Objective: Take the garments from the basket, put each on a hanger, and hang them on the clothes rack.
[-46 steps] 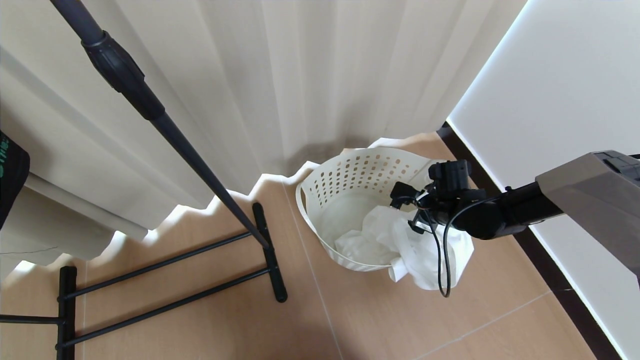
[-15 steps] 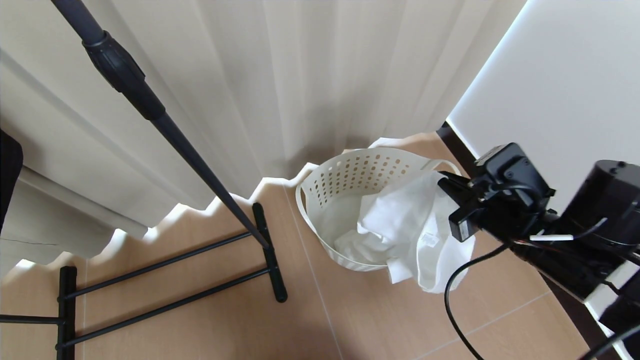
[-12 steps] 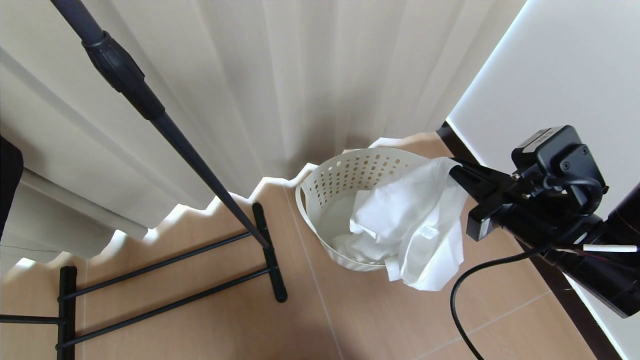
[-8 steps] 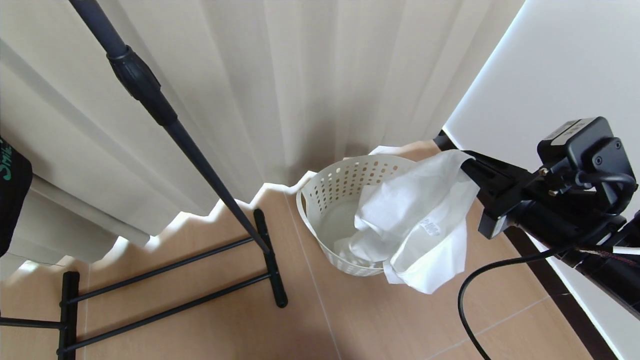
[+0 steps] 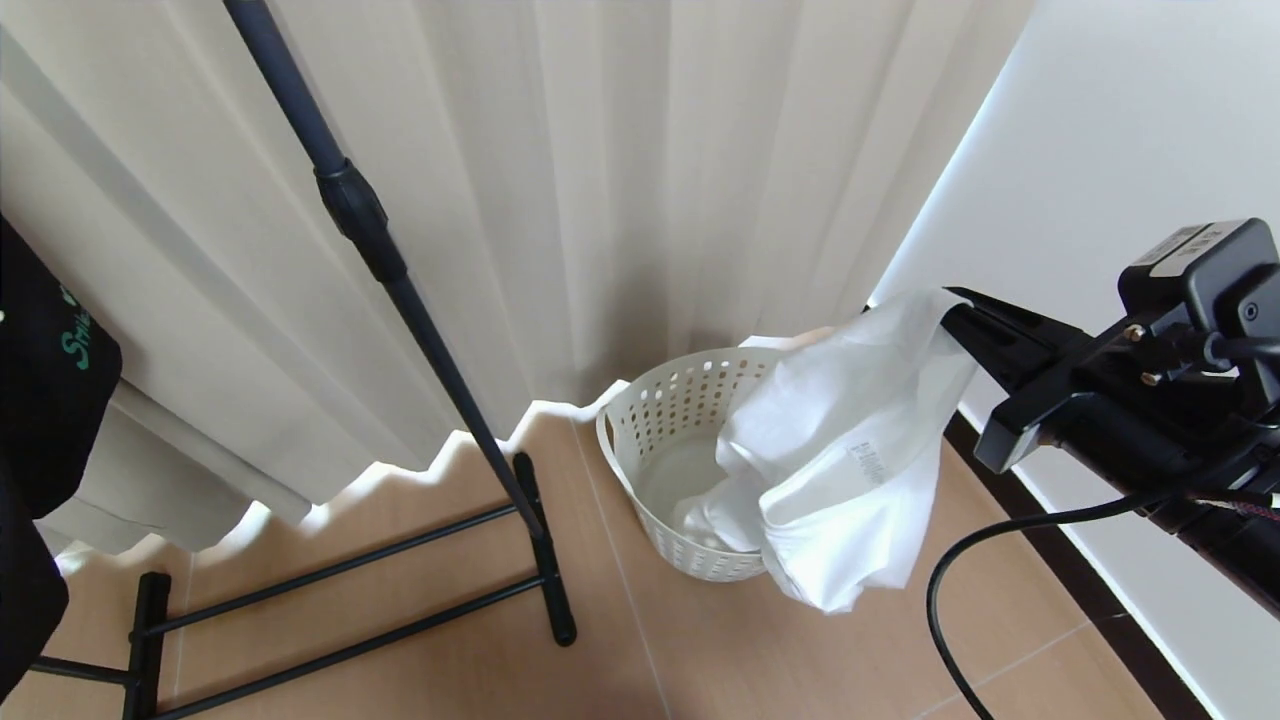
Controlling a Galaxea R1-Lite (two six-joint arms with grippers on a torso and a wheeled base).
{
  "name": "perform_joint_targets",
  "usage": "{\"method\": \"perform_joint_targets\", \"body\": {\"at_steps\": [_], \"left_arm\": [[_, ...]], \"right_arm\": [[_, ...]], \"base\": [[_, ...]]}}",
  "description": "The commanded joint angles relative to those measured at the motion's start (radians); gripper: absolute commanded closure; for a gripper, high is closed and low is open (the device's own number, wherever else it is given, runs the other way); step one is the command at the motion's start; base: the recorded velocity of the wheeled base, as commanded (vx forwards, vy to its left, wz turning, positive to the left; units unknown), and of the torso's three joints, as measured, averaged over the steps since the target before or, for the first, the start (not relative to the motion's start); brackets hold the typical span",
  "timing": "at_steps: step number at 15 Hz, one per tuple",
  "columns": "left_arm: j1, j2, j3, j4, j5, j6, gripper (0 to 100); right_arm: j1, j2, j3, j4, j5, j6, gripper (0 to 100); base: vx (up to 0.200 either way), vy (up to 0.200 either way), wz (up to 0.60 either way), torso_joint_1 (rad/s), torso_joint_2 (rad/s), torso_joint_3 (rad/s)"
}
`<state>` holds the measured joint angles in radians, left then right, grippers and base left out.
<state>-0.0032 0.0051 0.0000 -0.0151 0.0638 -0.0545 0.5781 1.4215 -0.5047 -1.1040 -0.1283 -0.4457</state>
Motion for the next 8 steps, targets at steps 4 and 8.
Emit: {"method": "perform_joint_targets", "body": {"at_steps": [4,8], "left_arm": [[0.0,-0.001,0.0,0.0,0.001,-0.001,0],[0.0,-0.001,0.0,0.0,0.001,-0.001,0]], "right_arm": [[-0.003,-0.003,0.0,0.001,-0.001,-0.001,100],[-0.007,-0.009,0.002,0.004,-0.002,-0.001,100]], "base": [[0.0,0.0,0.0,0.002,0.0,0.203],[0.0,0.0,0.0,0.04,-0.23,0.002]]}}
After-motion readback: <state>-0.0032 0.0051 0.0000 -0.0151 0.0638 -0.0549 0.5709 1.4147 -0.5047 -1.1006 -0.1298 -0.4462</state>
